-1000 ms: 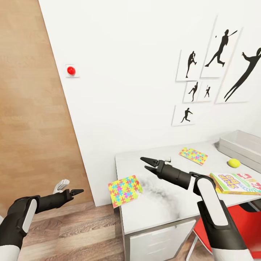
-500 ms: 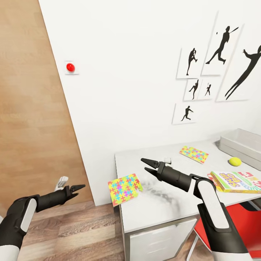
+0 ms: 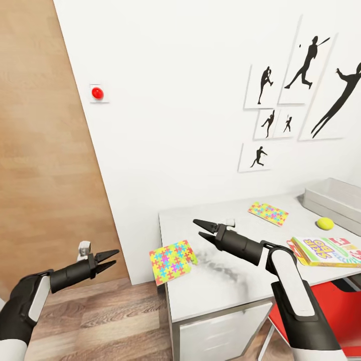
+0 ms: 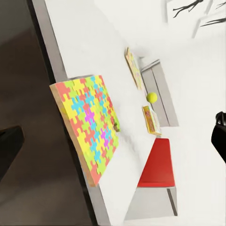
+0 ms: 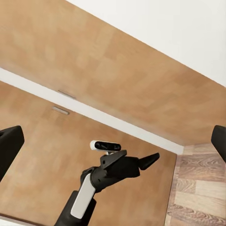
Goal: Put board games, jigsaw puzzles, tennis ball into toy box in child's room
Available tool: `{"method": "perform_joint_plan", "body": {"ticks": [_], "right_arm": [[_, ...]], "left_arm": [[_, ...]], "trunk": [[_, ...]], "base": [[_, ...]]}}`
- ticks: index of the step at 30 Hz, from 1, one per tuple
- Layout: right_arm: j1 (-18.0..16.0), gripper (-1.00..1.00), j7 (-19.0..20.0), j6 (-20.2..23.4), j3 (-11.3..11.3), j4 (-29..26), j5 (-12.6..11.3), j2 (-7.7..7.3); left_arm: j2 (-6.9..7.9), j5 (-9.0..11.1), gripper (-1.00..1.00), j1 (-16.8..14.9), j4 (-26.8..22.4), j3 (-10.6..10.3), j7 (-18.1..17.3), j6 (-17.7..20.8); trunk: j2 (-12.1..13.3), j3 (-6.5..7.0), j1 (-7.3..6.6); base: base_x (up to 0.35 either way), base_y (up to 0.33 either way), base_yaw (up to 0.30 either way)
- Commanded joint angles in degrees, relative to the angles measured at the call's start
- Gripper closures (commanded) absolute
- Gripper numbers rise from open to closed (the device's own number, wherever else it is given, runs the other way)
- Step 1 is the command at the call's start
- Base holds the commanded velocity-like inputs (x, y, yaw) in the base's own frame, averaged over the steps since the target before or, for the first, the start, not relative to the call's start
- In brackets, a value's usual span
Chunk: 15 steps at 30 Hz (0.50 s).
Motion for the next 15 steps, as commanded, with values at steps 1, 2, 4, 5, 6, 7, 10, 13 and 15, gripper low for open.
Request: {"method": "perform_joint_plan", "body": {"ticks": [1,2,4,5,6,7,10,13,15], "right_arm": [[0.0,-1.00,0.5,0.1,0.1,0.0,0.6,0.00],[0.0,-1.00,0.5,0.1,0.1,0.0,0.6,0.01],[0.0,-1.00,0.5,0.1,0.1,0.0,0.6,0.03],[0.0,-1.00,0.5,0.1,0.1,0.0,0.6,0.03],[0.0,-1.00,0.5,0.1,0.2,0.0,0.6,0.06],[0.0,-1.00,0.5,0.1,0.2,0.0,0.6,0.07],[0.0,-1.00,0.5,0.1,0.2,0.1,0.7,0.11],[0.0,-1.00,0.5,0.1,0.2,0.1,0.6,0.16],[0.0,-1.00,0.5,0.1,0.2,0.1,0.6,0.18]], "left_arm": [[0.05,0.0,-1.00,0.0,0.7,0.1,-0.5,0.2],[0.06,0.0,-1.00,0.0,1.1,0.1,-0.6,0.2],[0.11,0.0,-1.00,0.0,1.9,0.2,-0.9,0.2],[0.13,0.0,-1.00,0.0,2.0,0.2,-0.9,0.2],[0.16,0.0,-1.00,0.0,2.3,0.2,-1.0,0.2],[0.17,0.0,-1.00,0.0,2.4,0.2,-1.1,0.2],[0.25,0.1,-1.00,0.0,2.9,0.3,-1.2,0.2],[0.29,0.1,-1.00,0.0,4.3,0.3,-1.3,0.3],[0.26,0.1,-1.00,0.0,4.9,0.4,-1.3,0.3]], "trunk": [[0.0,-0.06,0.00],[0.0,-0.06,0.00],[0.0,-0.06,0.00],[0.0,-0.06,0.00],[0.0,-0.06,0.00],[0.0,-0.06,0.00],[0.0,-0.06,0.00],[0.0,-0.06,0.00],[0.0,-0.06,0.00]], "base": [[0.000,0.000,0.000],[0.000,0.000,0.000],[0.000,0.000,0.000],[0.000,0.000,0.000],[0.000,0.000,0.000],[0.000,0.000,0.000],[0.000,0.059,0.000],[0.000,0.150,0.000],[0.000,0.106,0.000]]}}
